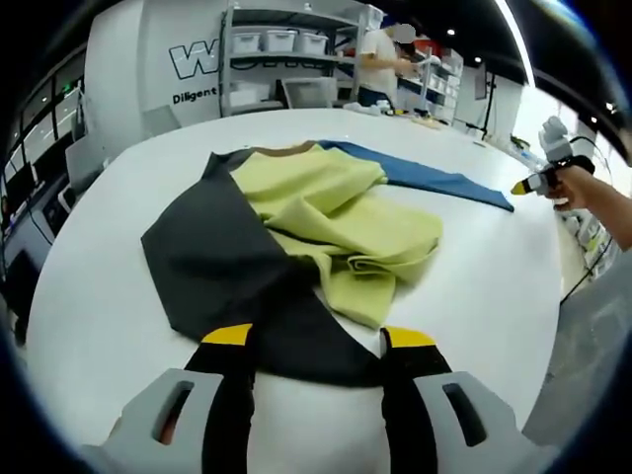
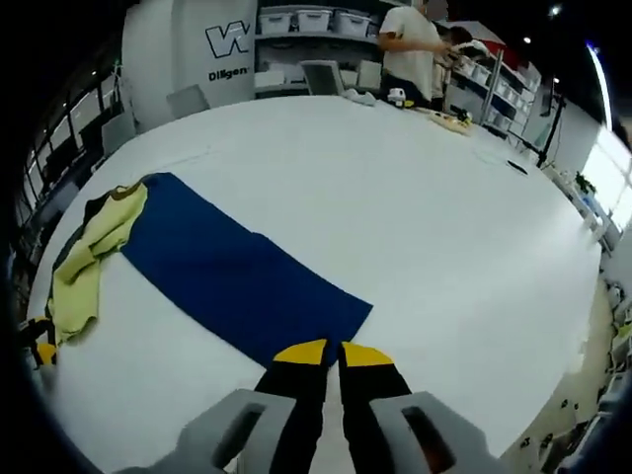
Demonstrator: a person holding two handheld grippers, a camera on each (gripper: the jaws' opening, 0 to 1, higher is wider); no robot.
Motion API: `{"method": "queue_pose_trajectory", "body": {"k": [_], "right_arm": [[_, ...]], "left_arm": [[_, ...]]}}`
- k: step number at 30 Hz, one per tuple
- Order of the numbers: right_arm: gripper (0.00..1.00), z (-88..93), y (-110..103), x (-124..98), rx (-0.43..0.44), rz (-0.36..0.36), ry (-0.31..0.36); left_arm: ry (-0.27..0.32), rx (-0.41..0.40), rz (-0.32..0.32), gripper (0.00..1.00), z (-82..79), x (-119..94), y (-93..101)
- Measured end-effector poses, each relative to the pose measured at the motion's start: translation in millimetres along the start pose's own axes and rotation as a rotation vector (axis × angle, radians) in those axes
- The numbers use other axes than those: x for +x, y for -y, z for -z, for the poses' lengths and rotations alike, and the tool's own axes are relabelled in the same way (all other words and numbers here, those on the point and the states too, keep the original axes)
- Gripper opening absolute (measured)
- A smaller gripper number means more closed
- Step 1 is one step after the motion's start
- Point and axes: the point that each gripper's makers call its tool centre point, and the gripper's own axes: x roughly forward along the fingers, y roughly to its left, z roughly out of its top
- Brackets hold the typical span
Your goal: Fold the garment on the visible template until the final outline fits inside the template.
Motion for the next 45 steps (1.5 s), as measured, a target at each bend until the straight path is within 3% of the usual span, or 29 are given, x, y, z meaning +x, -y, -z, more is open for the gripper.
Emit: {"method": "queue_pose_trajectory", "body": {"k": [1,3,5,8,16,20,27,35,45], "right_arm": [[0.00,-9.6,-2.8,1.0,-0.007,-0.018,0.046],[0.03,-9.3,-15.6,11.7,-0.045,-0.073,0.021],[0.04,0.7,-20.4,23.1,-0.078,-0.077,-0.035],[0.06,0.2,-27.9,33.5,-0.080,-0.094,-0.015],[0.05,15.3,-37.7,47.2,-0.103,-0.104,-0.108],[0.00,11.6,-30.1,51.7,-0.117,-0.079,-0.102],[0.00,-5.1,-13.0,68.6,-0.120,-0.051,-0.078],[0.00,-27.5,10.6,93.5,-0.208,0.024,-0.077],[0.00,-41.7,38.2,109.1,-0.272,0.089,-0.071]], "left_arm": [[0.000,0.000,0.000,0.46,-0.2,0.1,0.3],[0.001,0.000,0.000,0.46,-0.4,0.4,0.7],[0.002,0.005,0.000,0.47,-0.4,0.8,1.1],[0.001,0.004,0.001,0.46,-0.4,0.4,1.4],[0.003,-0.006,0.000,0.45,-0.3,-0.1,-0.5],[0.003,-0.011,-0.002,0.45,-0.2,-0.6,-1.2],[0.003,-0.008,-0.004,0.44,0.4,-0.8,-1.5],[0.008,-0.013,-0.002,0.44,0.4,-1.2,-2.6],[0.003,-0.028,-0.001,0.42,2.2,-3.0,-4.5]]}}
